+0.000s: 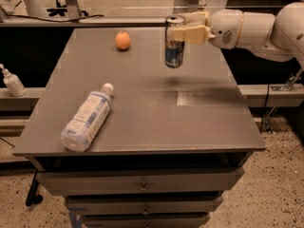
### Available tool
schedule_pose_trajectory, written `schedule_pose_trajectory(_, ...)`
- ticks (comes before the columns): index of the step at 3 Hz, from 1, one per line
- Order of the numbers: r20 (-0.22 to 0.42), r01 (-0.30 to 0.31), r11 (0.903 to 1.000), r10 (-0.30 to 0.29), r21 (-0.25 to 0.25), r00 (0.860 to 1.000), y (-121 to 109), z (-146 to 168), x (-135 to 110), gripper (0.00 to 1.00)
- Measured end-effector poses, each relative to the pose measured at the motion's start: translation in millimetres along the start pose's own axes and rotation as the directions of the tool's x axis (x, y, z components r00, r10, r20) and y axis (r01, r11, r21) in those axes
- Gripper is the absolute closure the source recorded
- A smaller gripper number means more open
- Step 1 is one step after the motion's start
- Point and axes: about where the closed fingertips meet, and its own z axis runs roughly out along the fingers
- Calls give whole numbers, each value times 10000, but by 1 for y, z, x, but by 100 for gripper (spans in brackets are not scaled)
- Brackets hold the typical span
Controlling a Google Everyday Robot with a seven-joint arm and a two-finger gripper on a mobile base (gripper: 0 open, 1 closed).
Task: Place redbull can upright
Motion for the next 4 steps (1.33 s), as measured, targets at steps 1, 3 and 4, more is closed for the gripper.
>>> schedule_pose_trajectory(1, 22, 1002, 9949, -1002, 144, 9950, 11, -4, 11, 100)
schedule_pose_trajectory(3, -229, 1437, 9894, -1432, 224, 9894, 20, 1, 48, 100)
schedule_pose_trajectory(4, -434, 1060, 9943, -1055, 100, 9935, 20, 6, 61, 82)
